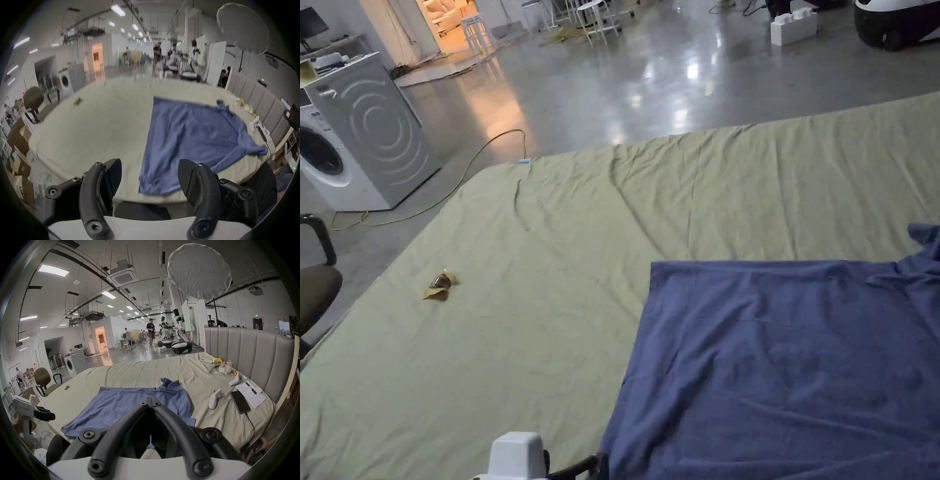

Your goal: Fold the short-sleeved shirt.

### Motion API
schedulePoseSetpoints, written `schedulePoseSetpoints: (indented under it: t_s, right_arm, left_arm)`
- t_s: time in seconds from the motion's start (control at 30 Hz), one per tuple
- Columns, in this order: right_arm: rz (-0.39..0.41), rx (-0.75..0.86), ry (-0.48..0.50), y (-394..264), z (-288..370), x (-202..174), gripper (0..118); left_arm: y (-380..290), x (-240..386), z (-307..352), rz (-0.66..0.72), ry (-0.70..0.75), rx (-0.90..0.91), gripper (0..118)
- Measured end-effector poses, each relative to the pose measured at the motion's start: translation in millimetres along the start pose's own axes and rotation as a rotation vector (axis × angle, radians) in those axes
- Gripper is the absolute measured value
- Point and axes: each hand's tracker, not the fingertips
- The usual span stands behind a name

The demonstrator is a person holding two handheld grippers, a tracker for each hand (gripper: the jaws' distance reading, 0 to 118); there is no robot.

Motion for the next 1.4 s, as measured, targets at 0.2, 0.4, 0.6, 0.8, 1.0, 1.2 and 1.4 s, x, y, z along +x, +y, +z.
schedulePoseSetpoints:
  t_s: [0.2, 0.4, 0.6, 0.8, 1.0, 1.2, 1.4]
  right_arm:
    - [-0.026, -0.048, -0.007, -7.2, -5.4, 1.4, 0]
    - [-0.029, -0.085, -0.024, -13.0, -4.7, 6.3, 0]
    - [-0.026, -0.116, -0.071, -20.2, -2.5, 20.0, 0]
    - [0.01, -0.292, -0.187, -35.3, -25.1, 53.2, 6]
    - [-0.031, -0.517, -0.183, -89.5, -68.5, 90.0, 76]
    - [0.005, -0.585, -0.173, -116.9, -105.0, 91.2, 72]
    - [-0.03, -0.606, -0.086, -115.5, -104.8, 92.8, 13]
  left_arm:
    - [-8.0, -8.8, -53.6, 0.009, -0.036, -0.136, 69]
    - [-16.0, -10.7, -84.3, 0.016, -0.034, -0.267, 24]
    - [-12.8, 16.7, -88.0, -0.111, 0.0, -0.308, 8]
    - [-10.0, 47.6, -113.9, -0.346, 0.074, -0.423, 8]
    - [-12.4, 49.2, -107.7, -0.336, 0.074, -0.399, 8]
    - [-7.0, 37.2, -98.7, -0.208, 0.043, -0.389, 8]
    - [-5.9, 33.5, -91.6, -0.149, 0.029, -0.373, 8]
